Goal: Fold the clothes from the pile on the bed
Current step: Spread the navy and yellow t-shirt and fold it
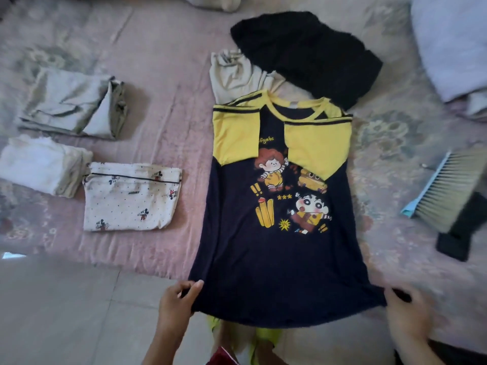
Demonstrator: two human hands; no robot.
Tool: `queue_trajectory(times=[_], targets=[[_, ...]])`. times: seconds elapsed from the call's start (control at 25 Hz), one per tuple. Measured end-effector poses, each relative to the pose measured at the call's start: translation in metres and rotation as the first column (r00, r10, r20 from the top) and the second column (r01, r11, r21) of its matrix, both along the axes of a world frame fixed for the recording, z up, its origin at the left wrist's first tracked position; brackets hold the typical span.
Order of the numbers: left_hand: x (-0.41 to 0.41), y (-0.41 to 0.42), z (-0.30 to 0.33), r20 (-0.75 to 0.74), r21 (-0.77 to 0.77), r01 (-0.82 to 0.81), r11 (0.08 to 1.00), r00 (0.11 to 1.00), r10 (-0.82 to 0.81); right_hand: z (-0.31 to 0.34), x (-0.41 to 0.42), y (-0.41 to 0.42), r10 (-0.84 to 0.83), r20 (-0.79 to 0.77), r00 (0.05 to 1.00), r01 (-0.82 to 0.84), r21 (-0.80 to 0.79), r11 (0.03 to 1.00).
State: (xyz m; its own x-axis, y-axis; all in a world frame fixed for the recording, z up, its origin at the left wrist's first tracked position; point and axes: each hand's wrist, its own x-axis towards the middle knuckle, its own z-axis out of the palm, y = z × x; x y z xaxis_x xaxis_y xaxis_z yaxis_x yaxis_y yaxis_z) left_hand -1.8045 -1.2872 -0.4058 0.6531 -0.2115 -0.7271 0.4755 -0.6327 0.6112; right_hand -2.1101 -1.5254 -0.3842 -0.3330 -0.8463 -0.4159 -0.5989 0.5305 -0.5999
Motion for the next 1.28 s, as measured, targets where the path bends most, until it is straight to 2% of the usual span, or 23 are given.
queue_trajectory(times=[0.04,0.08,0.12,0.16,0.24,0.28,0.32,0.36,0.44,0.48,0.52,0.56,0.6,0.68,0.76,0.84,0.96,1.08,1.16,1.28], targets=[[0.013,-0.014,0.012,0.049,0.010,0.122,0.993,0.991,-0.122,0.022,0.001,-0.005,0.185,-0.073,0.980,-0.182,0.046,0.982],[0.027,-0.030,0.023,0.080,0.011,0.238,0.971,0.968,-0.238,0.024,0.017,-0.023,0.161,0.021,0.987,-0.162,0.044,0.986],[0.043,-0.047,0.034,0.094,0.010,0.355,0.935,0.930,-0.355,0.031,0.024,-0.047,0.221,0.062,0.973,-0.225,0.076,0.971],[0.060,-0.065,0.043,0.105,0.012,0.503,0.864,0.859,-0.501,0.034,0.037,-0.074,0.253,0.089,0.963,-0.260,0.067,0.963],[0.089,-0.097,0.051,0.169,0.063,0.765,0.641,0.625,-0.762,0.039,0.045,-0.118,0.486,0.119,0.866,-0.501,0.224,0.836],[0.104,-0.116,0.050,0.213,0.103,0.813,0.573,0.545,-0.811,0.040,0.046,-0.139,0.626,0.085,0.775,-0.616,0.323,0.719],[0.120,-0.137,0.047,0.266,0.139,0.813,0.565,0.519,-0.813,0.041,0.053,-0.162,0.700,0.067,0.711,-0.670,0.366,0.646],[0.136,-0.156,0.041,0.313,0.172,0.784,0.597,0.531,-0.788,0.041,0.061,-0.185,0.783,-0.031,0.621,-0.718,0.378,0.585],[0.167,-0.197,0.029,0.382,0.168,0.697,0.697,0.605,-0.698,0.044,0.077,-0.226,0.849,-0.199,0.490,-0.755,0.389,0.527],[0.181,-0.217,0.024,0.398,0.125,0.662,0.739,0.649,-0.648,0.045,0.086,-0.244,0.859,-0.229,0.458,-0.763,0.394,0.512],[0.191,-0.237,0.021,0.393,0.058,0.618,0.784,0.708,-0.587,0.042,0.092,-0.258,0.858,-0.208,0.470,-0.763,0.393,0.513],[0.200,-0.256,0.018,0.365,-0.009,0.568,0.823,0.768,-0.526,0.037,0.099,-0.273,0.830,-0.158,0.535,-0.752,0.358,0.553],[0.207,-0.276,0.012,0.328,-0.071,0.519,0.852,0.819,-0.472,0.030,0.106,-0.288,0.763,-0.091,0.640,-0.713,0.298,0.634],[0.220,-0.314,-0.002,0.258,-0.190,0.420,0.887,0.893,-0.368,0.015,0.125,-0.317,0.549,0.115,0.828,-0.561,0.188,0.806],[0.234,-0.351,-0.027,0.167,-0.283,0.311,0.908,0.948,-0.272,-0.008,0.143,-0.344,0.329,0.265,0.906,-0.364,0.098,0.926],[0.247,-0.376,-0.055,0.135,-0.286,0.249,0.925,0.967,-0.218,-0.029,0.161,-0.361,0.132,0.386,0.913,-0.155,0.030,0.987],[0.268,-0.409,-0.101,0.165,-0.292,0.198,0.936,0.974,-0.155,-0.075,0.171,-0.398,-0.017,0.567,0.823,0.015,0.007,1.000],[0.287,-0.434,-0.127,0.149,-0.348,0.169,0.922,0.981,-0.124,-0.106,0.177,-0.427,-0.011,0.693,0.720,-0.028,0.044,0.999],[0.295,-0.443,-0.140,0.247,-0.236,0.246,0.940,0.951,-0.187,-0.123,0.182,-0.441,0.032,0.671,0.741,-0.065,0.024,0.998],[0.305,-0.447,-0.154,0.390,-0.109,0.269,0.957,0.897,-0.208,-0.148,0.192,-0.451,0.040,0.585,0.810,-0.056,0.009,0.998]])
